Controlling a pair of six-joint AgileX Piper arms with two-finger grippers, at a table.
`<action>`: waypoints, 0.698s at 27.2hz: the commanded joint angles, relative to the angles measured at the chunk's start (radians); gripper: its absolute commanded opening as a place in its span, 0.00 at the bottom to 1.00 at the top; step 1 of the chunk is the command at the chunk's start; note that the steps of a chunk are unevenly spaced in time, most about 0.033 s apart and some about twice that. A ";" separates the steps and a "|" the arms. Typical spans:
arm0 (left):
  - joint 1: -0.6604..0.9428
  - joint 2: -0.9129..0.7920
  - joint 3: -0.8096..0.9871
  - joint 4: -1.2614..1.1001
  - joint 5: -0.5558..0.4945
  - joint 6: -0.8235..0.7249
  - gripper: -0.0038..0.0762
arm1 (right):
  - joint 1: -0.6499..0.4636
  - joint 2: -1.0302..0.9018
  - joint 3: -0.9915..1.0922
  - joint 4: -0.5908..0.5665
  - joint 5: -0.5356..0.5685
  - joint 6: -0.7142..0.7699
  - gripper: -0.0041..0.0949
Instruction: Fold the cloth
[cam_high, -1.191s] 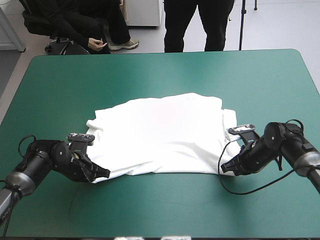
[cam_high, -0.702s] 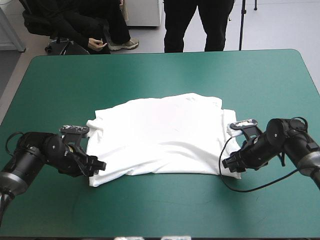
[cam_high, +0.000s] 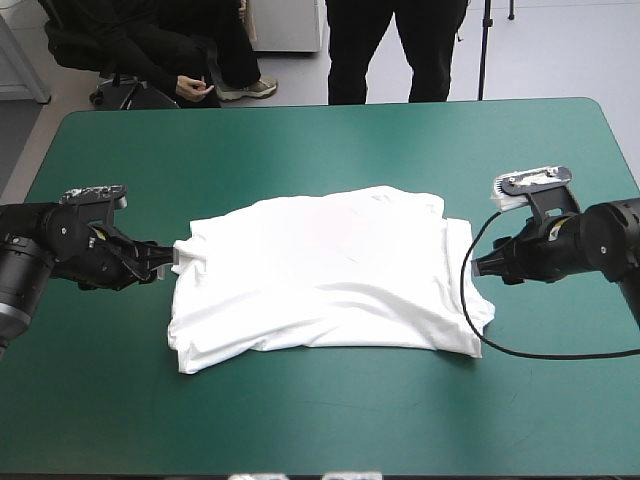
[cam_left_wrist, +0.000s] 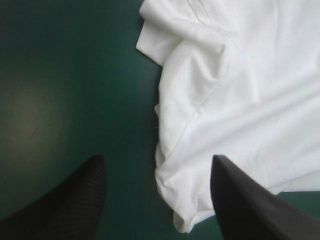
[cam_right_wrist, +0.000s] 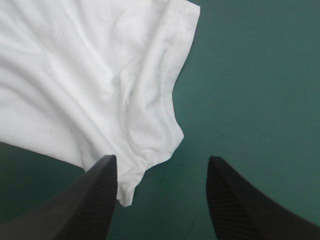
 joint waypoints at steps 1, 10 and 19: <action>0.001 -0.021 -0.038 -0.030 -0.023 0.002 0.61 | -0.010 0.035 -0.037 -0.014 -0.084 0.014 0.53; 0.001 -0.023 -0.038 -0.030 -0.019 0.004 0.61 | -0.127 0.370 -0.241 0.121 -0.095 -0.020 0.53; 0.001 -0.023 -0.038 -0.033 -0.019 0.004 0.55 | -0.127 0.570 -0.299 0.159 -0.111 -0.035 0.53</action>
